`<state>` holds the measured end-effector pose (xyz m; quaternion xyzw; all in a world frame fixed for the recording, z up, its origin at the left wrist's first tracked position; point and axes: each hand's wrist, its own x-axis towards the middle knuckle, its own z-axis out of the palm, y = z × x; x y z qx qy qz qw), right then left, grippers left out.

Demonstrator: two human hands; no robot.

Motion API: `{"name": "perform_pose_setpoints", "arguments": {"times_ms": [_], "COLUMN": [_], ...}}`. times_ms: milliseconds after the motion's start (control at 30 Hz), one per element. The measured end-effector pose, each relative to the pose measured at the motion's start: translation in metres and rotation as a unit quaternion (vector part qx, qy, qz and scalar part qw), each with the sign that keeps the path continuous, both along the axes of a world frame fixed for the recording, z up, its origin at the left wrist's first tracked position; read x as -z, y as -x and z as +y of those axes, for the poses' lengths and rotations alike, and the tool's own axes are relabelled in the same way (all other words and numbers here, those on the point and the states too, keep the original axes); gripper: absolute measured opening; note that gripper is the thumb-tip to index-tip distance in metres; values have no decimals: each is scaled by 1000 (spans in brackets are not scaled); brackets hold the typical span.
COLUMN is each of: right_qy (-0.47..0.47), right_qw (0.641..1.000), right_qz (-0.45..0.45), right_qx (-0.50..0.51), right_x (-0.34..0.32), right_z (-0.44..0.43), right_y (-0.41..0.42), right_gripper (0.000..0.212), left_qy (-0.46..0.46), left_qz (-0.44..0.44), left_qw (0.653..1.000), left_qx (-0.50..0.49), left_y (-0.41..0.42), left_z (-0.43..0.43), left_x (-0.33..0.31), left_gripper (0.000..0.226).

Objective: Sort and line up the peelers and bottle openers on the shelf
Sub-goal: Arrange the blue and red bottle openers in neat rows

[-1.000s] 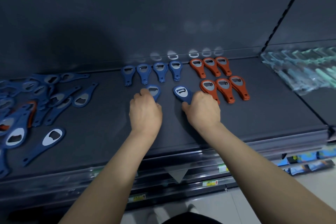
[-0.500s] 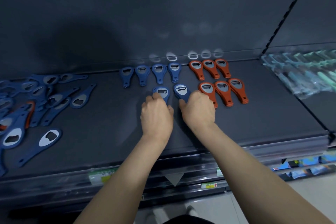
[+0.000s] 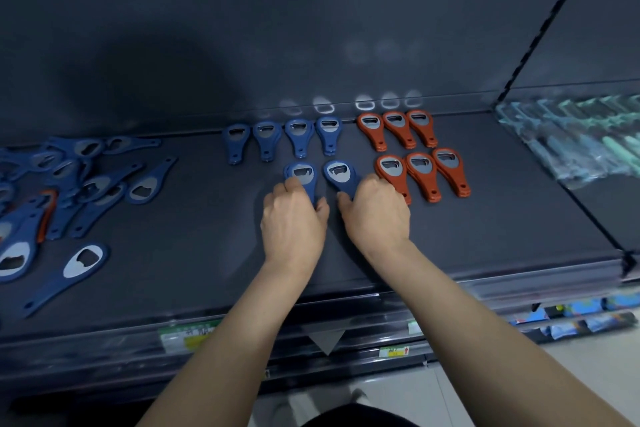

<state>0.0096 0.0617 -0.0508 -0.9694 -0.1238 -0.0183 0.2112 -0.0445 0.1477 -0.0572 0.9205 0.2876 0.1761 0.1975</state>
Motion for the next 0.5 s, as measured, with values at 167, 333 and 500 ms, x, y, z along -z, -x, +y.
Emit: {"name": "perform_pose_setpoints", "arguments": {"times_ms": [167,333,500], "right_qy": [0,-2,-16], "right_qw": [1000,1000,1000], "right_qz": [13,15,6], "right_qx": [0,4,14], "right_x": [-1,-1,0], "right_z": [1,5,10], "right_y": [1,-1,-3], "right_gripper": [33,26,22], "left_qy": [5,18,19], "left_qz": [-2,-11,-8], "left_qw": [1000,1000,1000], "left_qx": [0,2,6], "left_y": [1,1,0], "left_z": [-1,0,0], "left_x": [1,-1,-1], "left_gripper": [32,27,26]}}
